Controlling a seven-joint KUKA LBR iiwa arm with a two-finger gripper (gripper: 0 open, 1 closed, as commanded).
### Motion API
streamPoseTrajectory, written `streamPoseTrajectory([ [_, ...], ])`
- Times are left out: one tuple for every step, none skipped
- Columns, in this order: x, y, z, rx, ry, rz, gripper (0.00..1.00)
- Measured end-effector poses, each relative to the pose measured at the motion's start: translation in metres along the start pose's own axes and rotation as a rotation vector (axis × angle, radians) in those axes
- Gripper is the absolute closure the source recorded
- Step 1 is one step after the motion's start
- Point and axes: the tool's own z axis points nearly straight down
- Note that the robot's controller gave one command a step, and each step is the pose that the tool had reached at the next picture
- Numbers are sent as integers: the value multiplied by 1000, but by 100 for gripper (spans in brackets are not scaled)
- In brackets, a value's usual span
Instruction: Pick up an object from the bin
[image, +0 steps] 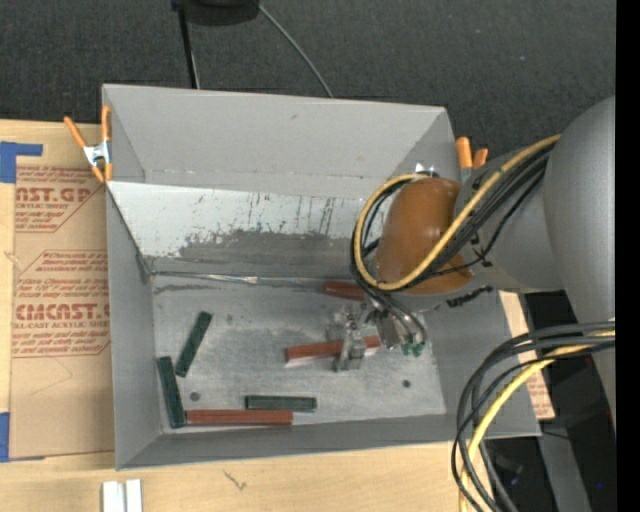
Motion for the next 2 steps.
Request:
streamPoseTrajectory([
  [0,0,0,0,0,0,100],
  [1,0,-3,0,2,0,100],
])
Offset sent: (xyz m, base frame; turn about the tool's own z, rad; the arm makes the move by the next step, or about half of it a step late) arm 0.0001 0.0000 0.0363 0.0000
